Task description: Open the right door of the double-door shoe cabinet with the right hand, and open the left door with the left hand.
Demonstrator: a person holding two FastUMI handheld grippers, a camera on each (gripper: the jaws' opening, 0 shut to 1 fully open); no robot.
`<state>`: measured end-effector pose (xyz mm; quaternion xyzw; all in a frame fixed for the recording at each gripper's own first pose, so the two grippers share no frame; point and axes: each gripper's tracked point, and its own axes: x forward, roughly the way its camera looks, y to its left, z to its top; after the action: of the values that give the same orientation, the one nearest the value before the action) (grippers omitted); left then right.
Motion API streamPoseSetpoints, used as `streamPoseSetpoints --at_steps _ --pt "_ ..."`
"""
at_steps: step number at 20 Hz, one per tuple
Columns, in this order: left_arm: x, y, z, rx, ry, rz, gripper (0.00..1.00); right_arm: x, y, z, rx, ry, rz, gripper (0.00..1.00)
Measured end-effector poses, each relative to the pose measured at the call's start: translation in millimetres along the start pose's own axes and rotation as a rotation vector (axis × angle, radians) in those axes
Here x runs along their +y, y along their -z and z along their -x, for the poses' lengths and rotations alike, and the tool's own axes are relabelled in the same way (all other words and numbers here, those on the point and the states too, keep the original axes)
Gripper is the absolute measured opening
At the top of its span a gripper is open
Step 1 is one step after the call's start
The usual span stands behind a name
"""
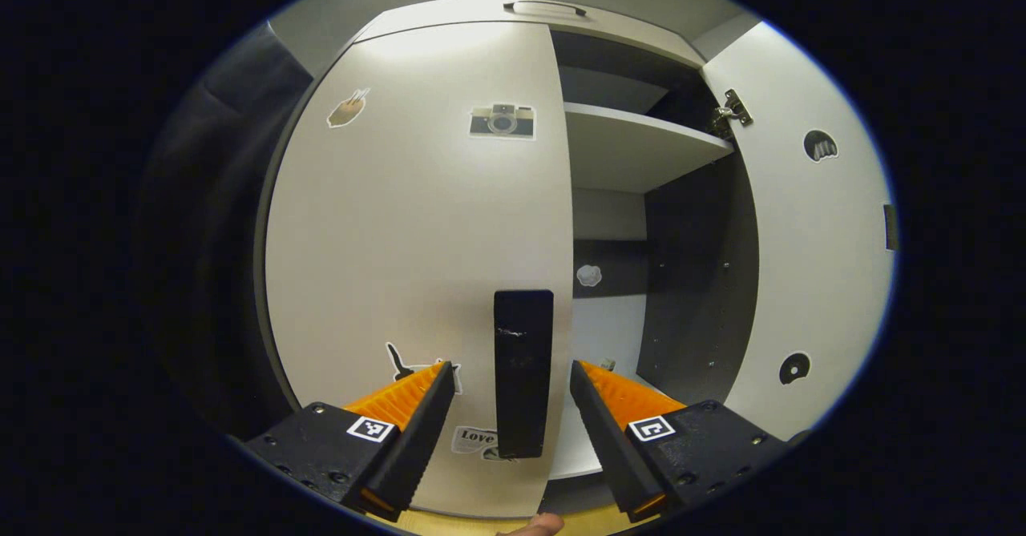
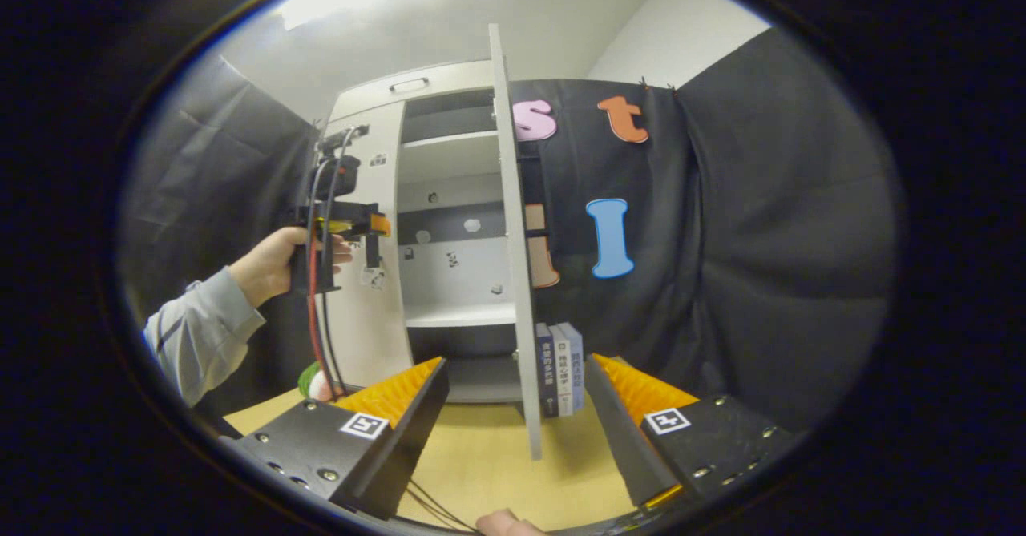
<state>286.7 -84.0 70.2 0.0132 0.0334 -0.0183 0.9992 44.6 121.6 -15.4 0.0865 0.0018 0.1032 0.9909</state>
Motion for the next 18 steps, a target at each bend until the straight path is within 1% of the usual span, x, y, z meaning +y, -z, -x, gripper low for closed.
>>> streamPoseSetpoints --at_steps 1,2,3,4,5,6,7,8,9,10,11,12,14,15,16,18 --pt "6.1 1.1 2.3 0.012 -0.03 -0.015 0.88 4.5 1.7 5.3 -0.005 -0.01 -0.017 0.97" --pt "6.2 0.1 -2.7 0.002 -0.03 -0.014 0.84 8.4 2.5 9.4 -0.009 -0.016 -0.028 0.97" --pt "6.5 -1.8 -2.8 0.0 -0.039 -0.011 0.72 12.9 2.8 11.8 -0.014 -0.022 -0.031 0.98" --pt "6.5 0.1 -4.0 0.01 -0.042 -0.01 0.72 15.9 2.6 13.2 -0.017 -0.023 -0.029 0.98" --pt "5.3 0.3 -2.6 0.011 -0.039 -0.023 0.7 18.2 3.9 14.9 -0.017 -0.022 -0.023 0.98" --pt "3.8 0.7 -3.0 0.019 -0.037 -0.035 0.69 19.8 4.0 15.5 -0.018 -0.017 -0.015 1.0" --pt "1.1 0.8 -2.4 0.02 -0.028 -0.038 0.63 20.9 5.3 16.3 -0.018 -0.016 -0.01 1.0" --pt "-3.9 -0.3 -2.4 0.023 -0.017 -0.041 0.6 23.5 6.1 16.9 -0.015 -0.021 -0.012 1.0" --pt "-7.3 0.8 -1.7 0.031 -0.01 -0.05 0.48 26.1 7.0 16.5 -0.013 -0.026 -0.015 1.0" --pt "-5.2 3.6 -6.5 0.044 -0.015 -0.06 0.39 28.6 10.0 16.7 -0.012 -0.029 -0.017 0.98" --pt "-5.9 1.5 -4.5 0.05 -0.013 -0.058 0.31 28.5 12.3 17.5 -0.008 -0.028 -0.014 1.0" --pt "-5.7 3.0 -4.0 0.067 -0.009 -0.041 0.27 28.5 14.0 17.8 -0.006 -0.027 -0.012 1.0" --pt "-6.9 4.0 -3.6 0.078 0.0 -0.003 0.25 29.4 16.5 16.1 0.0 -0.027 -0.013 1.0" --pt "-6.0 5.0 -2.9 0.083 -0.001 -0.01 0.23 29.6 18.7 15.5 0.004 -0.027 -0.013 1.0" --pt "-5.2 5.0 -2.4 0.084 -0.006 -0.016 0.24 29.6 19.0 15.4 0.007 -0.026 -0.013 1.0" --pt "-5.4 4.4 0.2 0.085 -0.009 -0.006 0.23 28.6 21.2 15.8 0.013 -0.019 -0.006 1.0"
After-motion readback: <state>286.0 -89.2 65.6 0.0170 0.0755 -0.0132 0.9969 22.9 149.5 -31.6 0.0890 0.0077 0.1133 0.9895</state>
